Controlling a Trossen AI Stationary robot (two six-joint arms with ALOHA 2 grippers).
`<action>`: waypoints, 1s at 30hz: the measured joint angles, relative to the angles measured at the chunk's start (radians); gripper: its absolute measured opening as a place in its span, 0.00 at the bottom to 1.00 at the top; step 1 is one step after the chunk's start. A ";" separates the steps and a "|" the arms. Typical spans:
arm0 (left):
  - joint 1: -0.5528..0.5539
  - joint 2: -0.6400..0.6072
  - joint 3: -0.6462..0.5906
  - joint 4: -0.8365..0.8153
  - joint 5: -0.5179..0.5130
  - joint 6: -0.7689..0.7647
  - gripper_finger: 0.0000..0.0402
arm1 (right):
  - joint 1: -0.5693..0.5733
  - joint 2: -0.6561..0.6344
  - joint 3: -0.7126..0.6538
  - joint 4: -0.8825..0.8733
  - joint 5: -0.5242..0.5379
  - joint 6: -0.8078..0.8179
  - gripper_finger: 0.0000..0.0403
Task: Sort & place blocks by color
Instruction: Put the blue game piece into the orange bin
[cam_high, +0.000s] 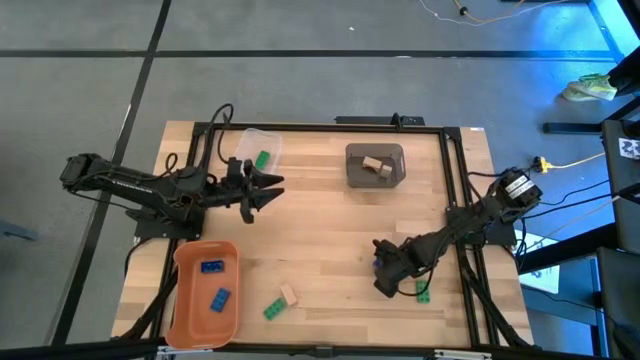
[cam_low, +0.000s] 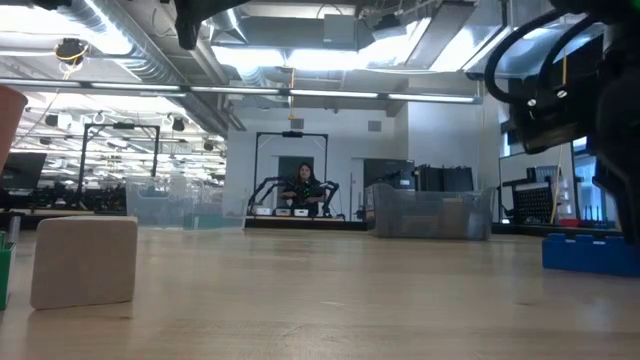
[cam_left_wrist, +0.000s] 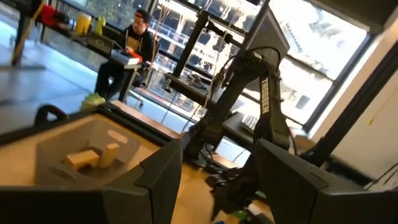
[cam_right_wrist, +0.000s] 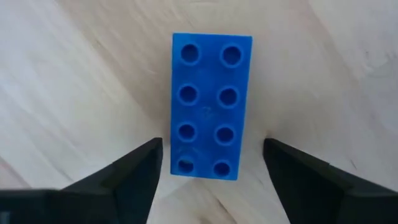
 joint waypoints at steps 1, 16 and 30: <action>0.000 0.005 0.000 0.002 0.000 -0.030 0.48 | 0.002 0.000 0.000 -0.002 0.012 0.003 0.69; 0.000 0.299 0.143 0.034 0.132 -0.070 0.48 | -0.011 -0.202 -0.007 -0.098 0.095 -0.118 0.35; 0.038 0.607 0.526 -0.259 0.352 0.165 0.63 | -0.164 -0.342 -0.004 0.426 0.248 -0.415 0.35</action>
